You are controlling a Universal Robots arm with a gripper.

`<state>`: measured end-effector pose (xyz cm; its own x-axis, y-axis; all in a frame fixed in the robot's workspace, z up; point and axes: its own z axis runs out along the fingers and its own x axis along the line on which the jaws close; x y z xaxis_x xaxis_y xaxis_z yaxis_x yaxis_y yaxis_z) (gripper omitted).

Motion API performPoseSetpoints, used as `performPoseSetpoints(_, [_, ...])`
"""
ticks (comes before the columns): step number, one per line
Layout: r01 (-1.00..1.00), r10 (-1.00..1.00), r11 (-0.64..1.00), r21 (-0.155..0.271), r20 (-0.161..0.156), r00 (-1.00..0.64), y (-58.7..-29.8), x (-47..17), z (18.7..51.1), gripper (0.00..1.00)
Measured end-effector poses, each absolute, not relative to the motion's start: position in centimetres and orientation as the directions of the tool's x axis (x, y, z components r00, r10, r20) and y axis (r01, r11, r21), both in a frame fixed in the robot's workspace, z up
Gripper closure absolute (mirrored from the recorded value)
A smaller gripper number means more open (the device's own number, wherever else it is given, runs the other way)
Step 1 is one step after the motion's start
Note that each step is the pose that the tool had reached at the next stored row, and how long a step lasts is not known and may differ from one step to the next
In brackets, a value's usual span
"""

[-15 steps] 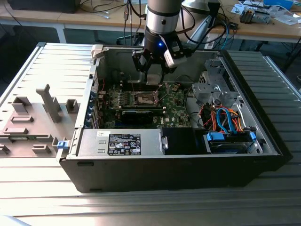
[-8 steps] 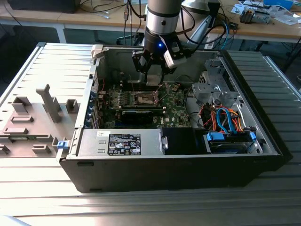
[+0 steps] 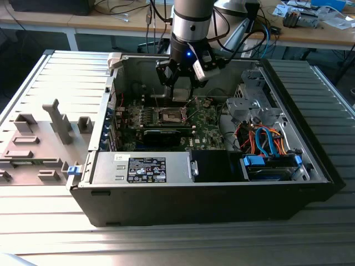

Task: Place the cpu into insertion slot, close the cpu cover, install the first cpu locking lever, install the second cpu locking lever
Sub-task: 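Place the cpu into insertion slot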

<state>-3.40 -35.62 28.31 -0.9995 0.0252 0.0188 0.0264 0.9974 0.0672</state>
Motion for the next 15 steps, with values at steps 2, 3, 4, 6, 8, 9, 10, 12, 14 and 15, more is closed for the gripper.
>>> performPoseSetpoints(2, [0.026,0.025,0.997,0.067,0.019,-1.0,-35.62,-3.4,28.26,0.46])
performPoseSetpoints(3, [0.026,0.025,0.997,0.067,0.019,-1.0,-35.63,-3.4,28.22,0.46])
performPoseSetpoints(4, [0.026,0.025,0.997,0.067,0.019,-1.0,-35.62,-3.4,28.19,0.46])
performPoseSetpoints(6, [0.026,0.025,0.997,0.066,0.019,-1.0,-35.62,-3.4,28.14,0.46])
performPoseSetpoints(8, [0.026,0.025,0.997,0.066,0.019,-1.0,-35.62,-3.4,28.1,0.46])
performPoseSetpoints(9, [0.026,0.025,0.997,0.066,0.019,-1.0,-35.63,-3.4,28.08,0.46])
performPoseSetpoints(10, [0.026,0.025,0.998,0.065,0.019,-1.0,-35.62,-3.4,28.05,0.46])
performPoseSetpoints(12, [0.026,0.025,0.998,0.065,0.019,-1.0,-35.63,-3.4,28.0,0.46])
performPoseSetpoints(14, [0.026,0.025,0.998,0.065,0.019,-1.0,-35.62,-3.4,27.97,0.46])
performPoseSetpoints(15, [0.026,0.025,0.998,0.064,0.019,-1.0,-35.63,-3.4,27.94,0.46])
